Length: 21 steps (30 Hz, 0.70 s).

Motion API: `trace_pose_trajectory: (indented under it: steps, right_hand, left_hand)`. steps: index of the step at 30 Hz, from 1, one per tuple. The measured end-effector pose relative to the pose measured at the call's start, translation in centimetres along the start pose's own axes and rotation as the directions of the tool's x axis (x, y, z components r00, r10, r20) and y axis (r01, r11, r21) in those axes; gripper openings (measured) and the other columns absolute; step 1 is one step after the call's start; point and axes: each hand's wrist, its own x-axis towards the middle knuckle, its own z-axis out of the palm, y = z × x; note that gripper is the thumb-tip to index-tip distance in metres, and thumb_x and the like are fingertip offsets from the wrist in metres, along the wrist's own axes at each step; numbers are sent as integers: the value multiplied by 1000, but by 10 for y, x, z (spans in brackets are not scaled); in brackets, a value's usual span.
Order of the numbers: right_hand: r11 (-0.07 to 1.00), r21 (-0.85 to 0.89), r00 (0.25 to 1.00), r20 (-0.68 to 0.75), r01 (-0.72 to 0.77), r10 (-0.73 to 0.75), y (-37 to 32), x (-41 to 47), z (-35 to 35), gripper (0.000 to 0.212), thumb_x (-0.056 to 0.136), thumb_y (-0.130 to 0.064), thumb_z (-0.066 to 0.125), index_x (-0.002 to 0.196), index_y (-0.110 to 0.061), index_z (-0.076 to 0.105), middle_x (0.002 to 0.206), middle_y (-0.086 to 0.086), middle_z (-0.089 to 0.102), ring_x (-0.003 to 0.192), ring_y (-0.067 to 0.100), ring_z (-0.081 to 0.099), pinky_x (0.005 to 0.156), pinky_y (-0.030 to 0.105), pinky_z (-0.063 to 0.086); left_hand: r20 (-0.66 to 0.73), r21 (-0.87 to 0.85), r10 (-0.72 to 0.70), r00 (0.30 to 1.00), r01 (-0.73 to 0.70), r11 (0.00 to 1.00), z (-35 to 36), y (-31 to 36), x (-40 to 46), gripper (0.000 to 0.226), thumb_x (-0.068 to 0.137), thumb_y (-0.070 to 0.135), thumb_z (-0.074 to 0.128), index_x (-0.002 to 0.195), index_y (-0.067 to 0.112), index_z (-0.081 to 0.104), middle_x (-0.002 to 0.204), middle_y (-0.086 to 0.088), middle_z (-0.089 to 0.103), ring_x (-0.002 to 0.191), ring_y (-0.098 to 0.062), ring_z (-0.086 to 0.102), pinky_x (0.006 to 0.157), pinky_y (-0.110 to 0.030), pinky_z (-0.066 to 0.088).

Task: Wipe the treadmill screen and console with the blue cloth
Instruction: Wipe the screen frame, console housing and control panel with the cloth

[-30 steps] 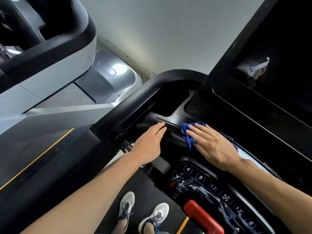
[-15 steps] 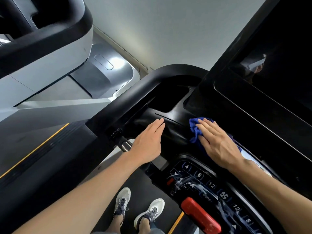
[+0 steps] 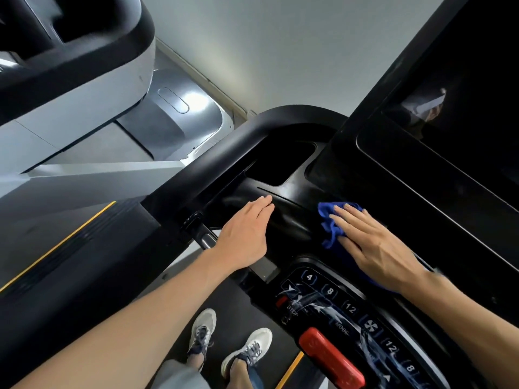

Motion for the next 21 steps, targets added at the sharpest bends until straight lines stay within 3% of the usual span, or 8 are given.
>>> trace_pose_trajectory:
  steps: [2, 6, 12, 18, 21]
  right_hand:
    - [999, -5, 999, 21, -34, 34, -2, 19, 0, 57, 105, -44, 28, 154, -16, 40, 164, -4, 27, 155, 12, 13, 126, 45, 16]
    - [993, -42, 994, 34, -107, 108, -12, 50, 6, 64, 103, -50, 18, 158, -21, 31, 166, -5, 19, 155, 11, 3, 126, 33, -1]
    - [980, -20, 979, 33, -200, 201, 1, -40, -3, 58, 107, -49, 20, 160, -27, 18, 168, -10, 11, 156, 11, 0, 126, 31, -4]
    - [987, -153, 998, 31, -40, 46, -10, 10, -1, 55, 106, -39, 29, 157, -20, 33, 166, -2, 23, 156, 18, 10, 127, 36, 4]
    - [990, -141, 999, 53, -1, 9, -26, 67, 9, 56, 105, -44, 21, 157, -23, 33, 166, -6, 22, 155, 13, 8, 127, 36, 4]
  left_hand:
    - [7, 24, 10, 1000, -10, 1000, 1, 0, 0, 63, 103, 13, 44, 160, 8, 19, 170, -5, 10, 157, -16, 6, 122, -22, -5]
    - [17, 39, -10, 1000, 10, 999, 3, 4, -1, 63, 105, 19, 43, 161, 8, 15, 170, -5, 5, 157, -17, 3, 122, -23, -3]
    - [18, 19, 1, 1000, -2, 1000, 3, -2, -2, 66, 102, 11, 43, 161, 9, 14, 171, -3, 4, 157, -14, 1, 125, -24, -4]
    - [-21, -14, -12, 1000, 11, 1000, 7, 3, -3, 67, 102, 12, 45, 161, 8, 14, 171, -4, 4, 157, -16, 1, 122, -21, -5]
    - [-39, -23, -22, 999, 21, 1000, 7, 6, -3, 66, 102, 13, 47, 161, 8, 16, 170, -3, 7, 157, -15, 4, 121, -21, -3]
